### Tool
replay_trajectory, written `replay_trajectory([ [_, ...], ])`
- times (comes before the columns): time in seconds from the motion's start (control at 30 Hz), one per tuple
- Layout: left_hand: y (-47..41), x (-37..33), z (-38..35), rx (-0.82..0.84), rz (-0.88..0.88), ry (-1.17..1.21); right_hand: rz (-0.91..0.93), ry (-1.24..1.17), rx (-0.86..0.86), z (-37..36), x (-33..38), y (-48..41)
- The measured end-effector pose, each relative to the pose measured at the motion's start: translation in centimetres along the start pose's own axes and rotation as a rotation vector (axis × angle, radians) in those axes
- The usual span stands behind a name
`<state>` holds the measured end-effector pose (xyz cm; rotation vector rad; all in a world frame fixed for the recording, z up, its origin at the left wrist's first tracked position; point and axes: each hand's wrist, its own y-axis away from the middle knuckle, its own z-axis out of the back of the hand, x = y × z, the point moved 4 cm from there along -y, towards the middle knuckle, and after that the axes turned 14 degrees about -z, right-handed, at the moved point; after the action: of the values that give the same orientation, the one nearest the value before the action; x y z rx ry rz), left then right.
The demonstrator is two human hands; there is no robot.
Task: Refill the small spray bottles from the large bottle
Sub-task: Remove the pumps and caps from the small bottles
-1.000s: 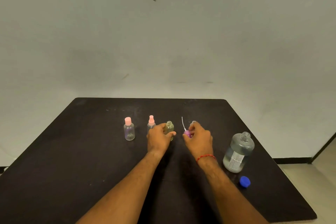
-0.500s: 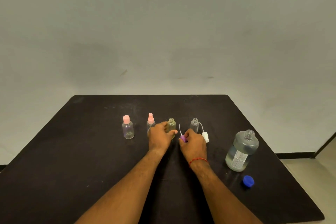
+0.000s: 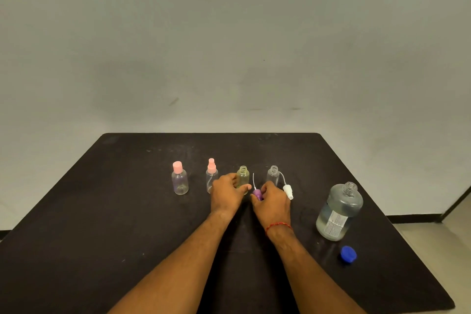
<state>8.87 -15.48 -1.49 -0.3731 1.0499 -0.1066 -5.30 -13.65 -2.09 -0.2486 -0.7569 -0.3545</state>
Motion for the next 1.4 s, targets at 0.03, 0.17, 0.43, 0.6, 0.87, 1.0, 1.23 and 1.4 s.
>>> replay_trajectory([
  [0.03, 0.0, 0.0, 0.0, 0.003, 0.0, 0.0, 0.004, 0.0, -0.003, 0.1, 0.0, 0.0],
  [0.17, 0.4, -0.1, 0.1, 0.005, 0.005, 0.007, 0.004, -0.004, -0.001, 0.1, -0.1, 0.1],
  [0.43, 1.4, -0.3, 0.6, -0.03, -0.018, 0.007, 0.007, 0.004, 0.012, 0.1, 0.0, 0.1],
  [0.6, 1.9, 0.0, 1.7, -0.078, -0.042, -0.031, 0.0, 0.004, 0.014, 0.5, 0.0, 0.3],
  [0.87, 3.6, -0.3, 4.4, -0.158, -0.069, 0.0, 0.012, -0.046, 0.018, 1.3, 0.3, 1.2],
  [1.0, 4.5, 0.1, 6.2, -0.219, -0.053, 0.001, 0.056, -0.053, -0.013, 1.7, 0.9, 1.8],
  [1.23, 5.1, 0.8, 8.2, -0.33, 0.02, 0.009, 0.206, -0.061, -0.077, 1.9, 4.5, 2.6],
  [1.4, 4.9, 2.0, 8.2, -0.301, 0.064, -0.051, 0.384, -0.04, -0.027, 1.4, 9.6, 3.0],
])
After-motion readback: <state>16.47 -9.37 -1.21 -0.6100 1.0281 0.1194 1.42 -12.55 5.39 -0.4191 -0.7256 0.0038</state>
